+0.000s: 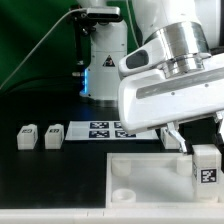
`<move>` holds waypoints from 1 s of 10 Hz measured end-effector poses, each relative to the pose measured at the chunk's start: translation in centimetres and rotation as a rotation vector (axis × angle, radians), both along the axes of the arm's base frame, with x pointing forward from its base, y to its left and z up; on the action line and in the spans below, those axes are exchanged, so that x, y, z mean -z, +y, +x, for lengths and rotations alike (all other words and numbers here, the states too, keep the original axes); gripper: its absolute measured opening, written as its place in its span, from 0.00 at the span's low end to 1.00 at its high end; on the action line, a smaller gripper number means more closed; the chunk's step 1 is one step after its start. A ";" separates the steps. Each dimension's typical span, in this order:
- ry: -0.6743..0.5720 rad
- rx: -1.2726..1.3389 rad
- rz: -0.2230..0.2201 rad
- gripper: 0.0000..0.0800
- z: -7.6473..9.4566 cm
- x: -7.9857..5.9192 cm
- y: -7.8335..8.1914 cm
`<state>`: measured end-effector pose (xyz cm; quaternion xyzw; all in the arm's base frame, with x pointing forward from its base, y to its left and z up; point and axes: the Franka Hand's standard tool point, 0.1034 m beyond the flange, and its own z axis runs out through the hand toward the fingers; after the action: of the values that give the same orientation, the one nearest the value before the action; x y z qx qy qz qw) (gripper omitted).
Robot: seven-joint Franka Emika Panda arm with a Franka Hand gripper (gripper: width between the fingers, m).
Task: Assemble one leg
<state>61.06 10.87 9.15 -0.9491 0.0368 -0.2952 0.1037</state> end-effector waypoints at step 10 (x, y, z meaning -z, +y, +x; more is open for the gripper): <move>0.027 -0.012 -0.003 0.81 -0.1 0.4 -0.2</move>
Offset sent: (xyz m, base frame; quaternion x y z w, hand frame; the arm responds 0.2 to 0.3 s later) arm 0.0000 0.0000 0.0000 0.0000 0.0000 0.0000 1.0000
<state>60.94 10.62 8.71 -0.9533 0.0321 -0.2819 0.1033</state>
